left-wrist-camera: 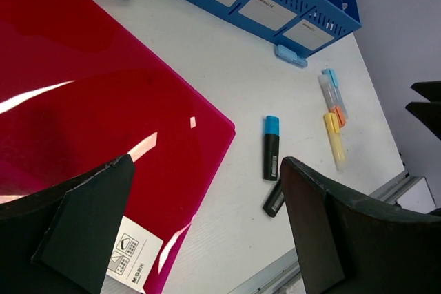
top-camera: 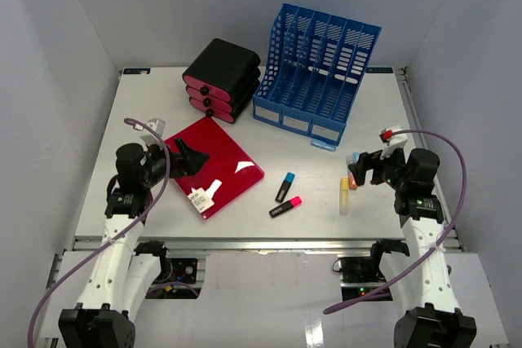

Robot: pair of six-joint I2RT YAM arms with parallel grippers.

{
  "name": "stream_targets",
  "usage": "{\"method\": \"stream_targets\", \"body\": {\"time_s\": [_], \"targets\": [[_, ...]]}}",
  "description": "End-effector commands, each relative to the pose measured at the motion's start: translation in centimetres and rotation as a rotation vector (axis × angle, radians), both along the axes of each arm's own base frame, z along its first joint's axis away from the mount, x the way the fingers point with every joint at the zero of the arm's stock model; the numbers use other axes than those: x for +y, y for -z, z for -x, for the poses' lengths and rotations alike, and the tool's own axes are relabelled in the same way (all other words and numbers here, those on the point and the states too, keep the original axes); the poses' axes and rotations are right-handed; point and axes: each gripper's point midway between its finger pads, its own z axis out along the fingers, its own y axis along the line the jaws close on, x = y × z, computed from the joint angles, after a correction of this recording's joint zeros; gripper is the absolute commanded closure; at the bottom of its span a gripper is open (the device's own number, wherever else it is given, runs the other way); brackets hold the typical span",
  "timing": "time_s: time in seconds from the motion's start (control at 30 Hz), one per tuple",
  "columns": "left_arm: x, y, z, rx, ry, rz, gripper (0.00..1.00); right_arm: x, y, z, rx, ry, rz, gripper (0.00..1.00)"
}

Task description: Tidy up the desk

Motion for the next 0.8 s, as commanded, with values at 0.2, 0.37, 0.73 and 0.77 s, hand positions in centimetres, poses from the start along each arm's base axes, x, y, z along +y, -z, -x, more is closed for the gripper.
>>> {"method": "stream_targets", "body": {"time_s": [0.2, 0.37, 0.73, 0.77], "targets": [[-0.6, 2.4, -0.5, 0.374, -0.117, 0.194, 0.02, 4.9, -0.3, 3.2, -0.034, -0.481, 0.043, 0.1], [0.5, 2.9, -0.6, 0.412, -0.186, 0.16, 0.02, 6.0, -0.9, 3.9, -0.033, -0.545, -0.018, 0.1], [6.0, 9.7, 2.7, 0.75, -0.631, 0.054, 0.03, 6.0, -0.8, 3.7, -0.026, -0.552, -0.019, 0.1], [6.1, 10.1, 3.0, 0.767, -0.651, 0.054, 0.04, 6.0, -0.7, 3.6, -0.022, -0.551, -0.02, 0.1]]}}
